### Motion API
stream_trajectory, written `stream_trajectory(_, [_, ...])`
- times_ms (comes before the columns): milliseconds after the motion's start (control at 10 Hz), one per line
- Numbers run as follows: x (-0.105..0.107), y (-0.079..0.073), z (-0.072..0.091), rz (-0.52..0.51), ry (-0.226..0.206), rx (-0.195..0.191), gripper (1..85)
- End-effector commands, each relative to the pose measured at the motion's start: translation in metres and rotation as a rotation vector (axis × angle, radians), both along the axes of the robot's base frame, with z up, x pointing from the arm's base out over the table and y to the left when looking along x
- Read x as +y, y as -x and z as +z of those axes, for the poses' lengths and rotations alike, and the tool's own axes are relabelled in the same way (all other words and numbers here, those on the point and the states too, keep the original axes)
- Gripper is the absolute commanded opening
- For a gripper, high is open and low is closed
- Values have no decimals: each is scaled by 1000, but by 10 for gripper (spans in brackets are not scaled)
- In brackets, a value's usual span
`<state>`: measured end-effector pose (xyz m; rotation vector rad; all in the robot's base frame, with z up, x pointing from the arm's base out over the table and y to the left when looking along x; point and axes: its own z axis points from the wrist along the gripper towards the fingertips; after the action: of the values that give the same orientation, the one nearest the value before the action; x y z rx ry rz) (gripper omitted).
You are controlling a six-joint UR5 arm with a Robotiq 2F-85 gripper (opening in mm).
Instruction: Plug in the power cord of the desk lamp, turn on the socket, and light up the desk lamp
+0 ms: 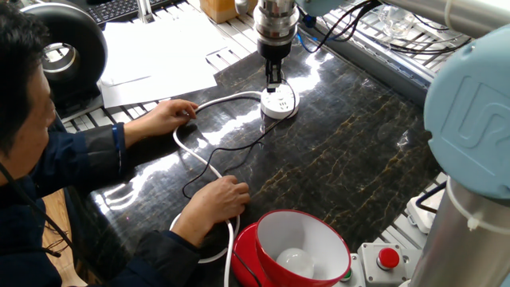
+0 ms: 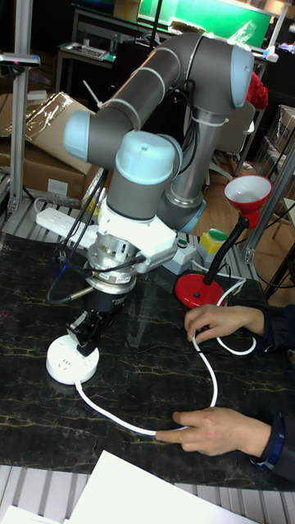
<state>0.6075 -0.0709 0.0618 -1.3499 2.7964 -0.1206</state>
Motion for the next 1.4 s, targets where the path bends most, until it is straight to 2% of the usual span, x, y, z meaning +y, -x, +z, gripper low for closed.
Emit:
stream_trajectory(0, [9,-5,-9,-32,-27,-8,10])
stream_trajectory(600, [9,10,-14,-46,-36,-6,10])
stream_trajectory(1000, [7,8,-15,-40,-34,-13,10])
stream_trajectory(1300, [3,9,-10,-23,-24,-5,10])
